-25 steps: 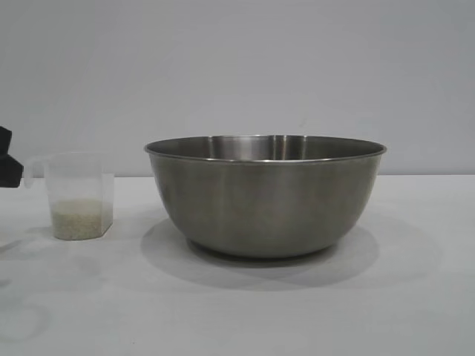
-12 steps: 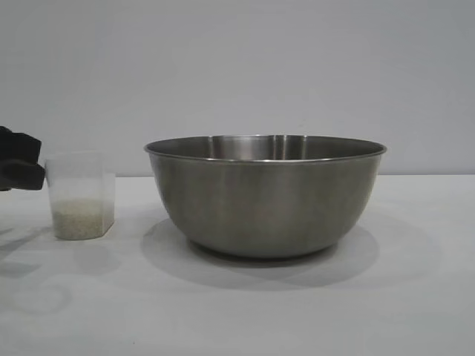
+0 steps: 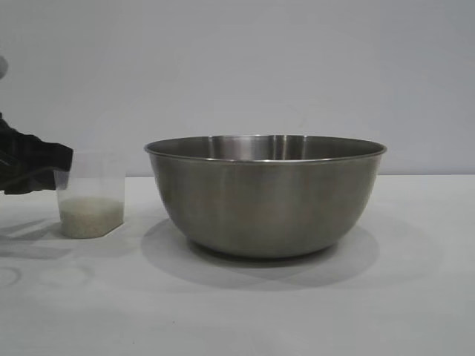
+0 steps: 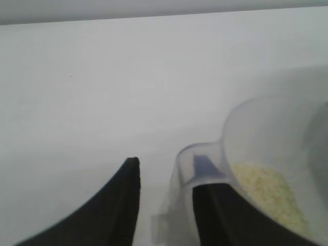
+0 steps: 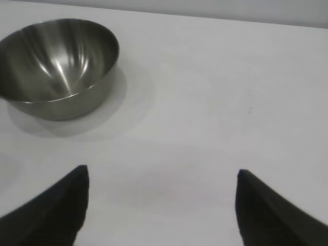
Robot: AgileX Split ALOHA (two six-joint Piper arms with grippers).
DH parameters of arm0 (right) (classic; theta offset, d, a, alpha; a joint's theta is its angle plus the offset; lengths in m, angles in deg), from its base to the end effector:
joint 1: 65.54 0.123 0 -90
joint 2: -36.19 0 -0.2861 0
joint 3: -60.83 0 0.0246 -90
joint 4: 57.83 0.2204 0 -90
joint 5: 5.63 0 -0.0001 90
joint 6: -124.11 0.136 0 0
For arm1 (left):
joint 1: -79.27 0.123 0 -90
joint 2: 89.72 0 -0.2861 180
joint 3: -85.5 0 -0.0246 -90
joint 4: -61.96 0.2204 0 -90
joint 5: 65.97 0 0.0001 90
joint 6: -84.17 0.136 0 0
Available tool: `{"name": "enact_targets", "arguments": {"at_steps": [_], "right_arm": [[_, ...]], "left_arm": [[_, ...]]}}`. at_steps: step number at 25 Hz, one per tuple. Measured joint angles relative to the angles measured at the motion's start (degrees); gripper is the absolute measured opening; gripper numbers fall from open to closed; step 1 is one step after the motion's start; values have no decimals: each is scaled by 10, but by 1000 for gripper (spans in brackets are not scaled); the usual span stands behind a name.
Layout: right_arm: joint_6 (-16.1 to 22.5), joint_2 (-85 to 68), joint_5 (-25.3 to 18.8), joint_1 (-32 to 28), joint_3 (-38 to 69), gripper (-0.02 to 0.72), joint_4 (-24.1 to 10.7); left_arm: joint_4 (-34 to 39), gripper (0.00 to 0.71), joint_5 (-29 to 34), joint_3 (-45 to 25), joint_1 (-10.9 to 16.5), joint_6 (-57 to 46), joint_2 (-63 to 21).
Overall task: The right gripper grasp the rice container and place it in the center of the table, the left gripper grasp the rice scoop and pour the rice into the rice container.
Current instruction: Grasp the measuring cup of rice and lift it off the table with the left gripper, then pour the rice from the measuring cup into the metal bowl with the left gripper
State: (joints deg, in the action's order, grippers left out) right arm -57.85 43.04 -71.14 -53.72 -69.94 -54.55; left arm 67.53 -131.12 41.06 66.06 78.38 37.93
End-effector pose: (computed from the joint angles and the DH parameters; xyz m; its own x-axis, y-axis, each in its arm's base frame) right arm -0.0007 0.0071 0.2294 -0.5096 -0.1173 -0.8524 -0.2533 0.9672 0.0183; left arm 0.3467 -0.0937 0.0948 -0.3034 0.0098 -0.9528 0.2919 0.9528 -0.0832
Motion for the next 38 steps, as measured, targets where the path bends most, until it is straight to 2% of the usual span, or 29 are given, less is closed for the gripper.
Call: {"name": "enact_targets", "arguments": {"at_steps": [5,9,14,19,25,30,34,38], "right_arm": [[0,0,0,0,0,540,0],[0,0,0,0,0,540,0],[-1,0,0,0,0,540,0],[-1,0,0,0,0,540,0],[-1,0,0,0,0,540,0],[-1,0,0,0,0,540,0],[-1,0,0,0,0,540,0],[-1,0,0,0,0,540,0]], "left_arm": [[3,0,4,9,0,16,-45],[47,0,4,27,0,60,-93],[132,0,4,80,0,83,-132],[256,0,4,143,0,111,-134],[355,0,3,206,-2,120,-134],[419,0,23,256,-30,181,-134],[430,0,53,268,-53,277,-134],[440,0,67,269,-64,349,-134]]}}
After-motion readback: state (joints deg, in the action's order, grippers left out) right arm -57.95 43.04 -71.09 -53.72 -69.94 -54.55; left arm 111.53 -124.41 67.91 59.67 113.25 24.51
